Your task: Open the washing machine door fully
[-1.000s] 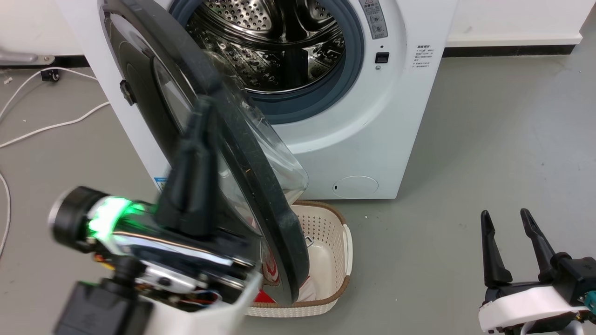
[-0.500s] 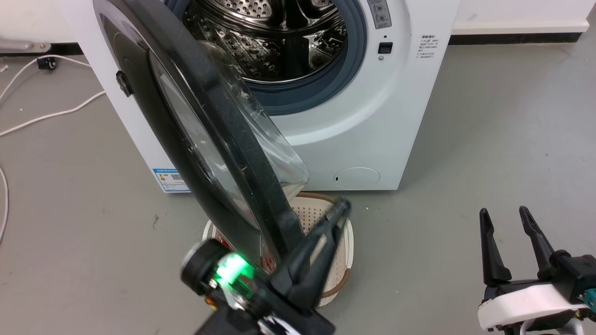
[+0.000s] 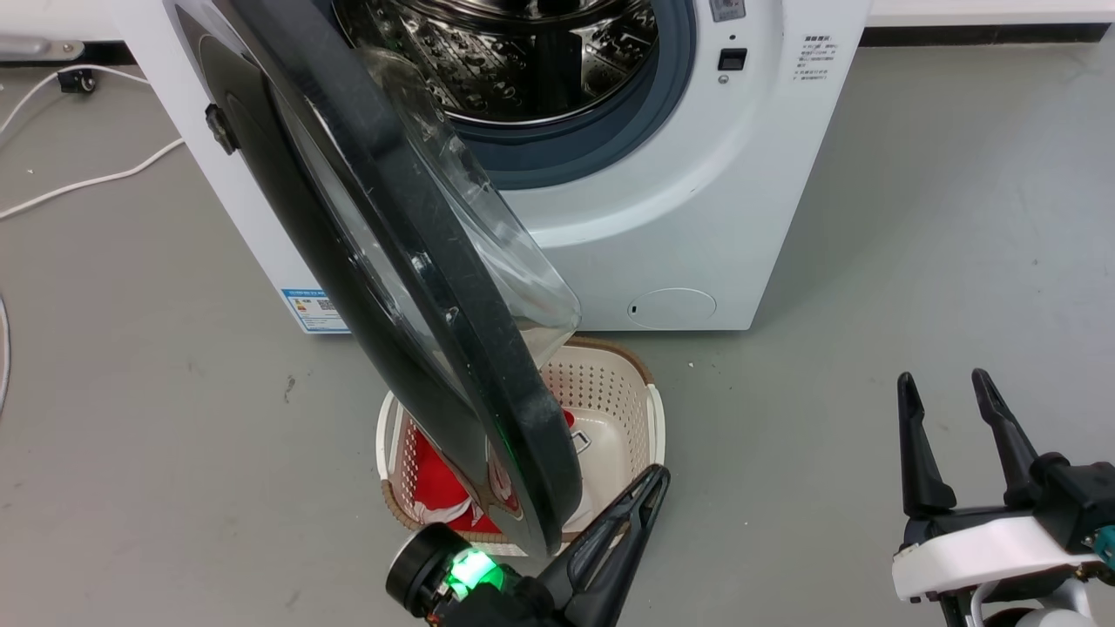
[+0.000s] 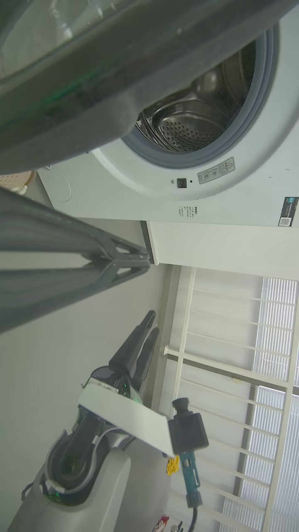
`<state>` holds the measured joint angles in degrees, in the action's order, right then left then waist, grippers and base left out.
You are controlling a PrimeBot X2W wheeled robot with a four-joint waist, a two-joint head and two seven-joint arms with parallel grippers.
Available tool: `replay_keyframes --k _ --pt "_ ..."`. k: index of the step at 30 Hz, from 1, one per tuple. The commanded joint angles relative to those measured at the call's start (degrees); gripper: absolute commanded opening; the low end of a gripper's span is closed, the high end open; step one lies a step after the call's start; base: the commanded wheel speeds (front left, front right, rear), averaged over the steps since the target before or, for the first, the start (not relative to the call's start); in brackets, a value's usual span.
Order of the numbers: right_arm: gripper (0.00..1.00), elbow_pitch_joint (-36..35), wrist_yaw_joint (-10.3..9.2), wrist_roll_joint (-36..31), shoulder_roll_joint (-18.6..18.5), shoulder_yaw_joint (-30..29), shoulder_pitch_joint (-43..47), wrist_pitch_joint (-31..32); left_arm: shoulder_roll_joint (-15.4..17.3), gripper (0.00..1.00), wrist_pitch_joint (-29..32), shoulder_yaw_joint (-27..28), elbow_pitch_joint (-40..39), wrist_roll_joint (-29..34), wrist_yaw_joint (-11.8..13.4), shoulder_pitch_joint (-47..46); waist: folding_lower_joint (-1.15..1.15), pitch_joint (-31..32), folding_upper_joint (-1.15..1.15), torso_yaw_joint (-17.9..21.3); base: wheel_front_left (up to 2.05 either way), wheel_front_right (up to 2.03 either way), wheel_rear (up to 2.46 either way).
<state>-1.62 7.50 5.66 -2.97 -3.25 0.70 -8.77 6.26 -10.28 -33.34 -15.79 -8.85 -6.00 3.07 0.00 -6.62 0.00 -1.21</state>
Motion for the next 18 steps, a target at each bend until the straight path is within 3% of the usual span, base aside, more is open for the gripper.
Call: replay_keyframes --k 1,10,18 --pt "1.00 0.1 -0.02 0.4 0.2 0.0 -1.0 -0.2 -0.2 0.00 -0.3 0.1 0.2 -0.4 0.3 -0.8 0.00 -0.2 0.00 0.0 0.00 0.00 0.00" --pt "1.00 1.4 -0.02 1.3 0.2 0.6 -1.3 -0.6 -1.1 0.00 -0.2 4.7 4.6 -1.6 4.6 -3.3 0.00 -0.5 0.00 1.3 0.00 0.00 0.00" --pt "1.00 2.0 -0.02 1.9 0.2 0.4 -1.3 -0.8 -1.4 0.00 0.1 6.5 5.7 -3.8 6.6 -1.8 0.00 -0.3 0.00 1.3 0.00 0.00 0.00"
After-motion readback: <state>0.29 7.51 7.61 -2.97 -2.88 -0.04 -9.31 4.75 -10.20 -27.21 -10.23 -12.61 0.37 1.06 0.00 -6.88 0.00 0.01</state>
